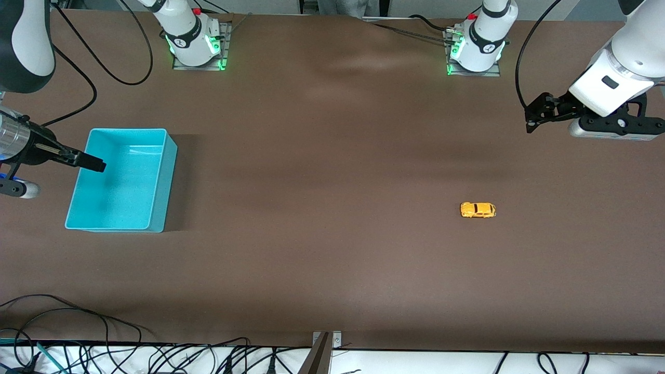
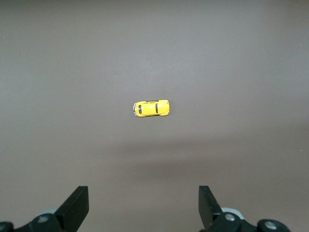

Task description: Wind up and store yellow beetle car

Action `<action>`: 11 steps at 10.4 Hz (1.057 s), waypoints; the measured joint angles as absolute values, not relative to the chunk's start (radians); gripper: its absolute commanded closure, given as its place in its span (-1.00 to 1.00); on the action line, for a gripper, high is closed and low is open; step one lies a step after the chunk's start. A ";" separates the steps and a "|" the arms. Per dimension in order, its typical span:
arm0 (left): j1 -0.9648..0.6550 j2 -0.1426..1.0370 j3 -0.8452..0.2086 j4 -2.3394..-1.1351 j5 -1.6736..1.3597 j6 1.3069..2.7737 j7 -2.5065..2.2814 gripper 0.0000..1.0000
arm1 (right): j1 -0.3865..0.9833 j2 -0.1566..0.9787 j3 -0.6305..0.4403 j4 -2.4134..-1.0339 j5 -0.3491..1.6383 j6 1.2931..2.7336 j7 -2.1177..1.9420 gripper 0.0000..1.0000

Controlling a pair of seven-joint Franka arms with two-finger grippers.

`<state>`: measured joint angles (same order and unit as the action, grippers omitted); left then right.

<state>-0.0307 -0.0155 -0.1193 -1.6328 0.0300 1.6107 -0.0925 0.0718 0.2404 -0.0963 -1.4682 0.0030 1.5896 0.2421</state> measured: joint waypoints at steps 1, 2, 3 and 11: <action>-0.031 -0.016 -0.119 -1.633 0.030 1.611 -0.092 -1.00 | 0.072 0.240 -0.096 -1.468 0.003 1.590 0.242 -1.00; -0.031 -0.016 -0.119 -1.633 0.030 1.611 -0.092 -1.00 | 0.072 0.240 -0.096 -1.468 0.003 1.590 0.242 -1.00; -0.031 -0.016 -0.119 -1.633 0.030 1.611 -0.092 -1.00 | 0.072 0.240 -0.096 -1.468 0.003 1.590 0.242 -1.00; -0.034 0.000 -0.121 -1.619 0.030 1.577 -0.092 -1.00 | 0.072 0.241 -0.096 -1.468 0.003 1.590 0.242 -1.00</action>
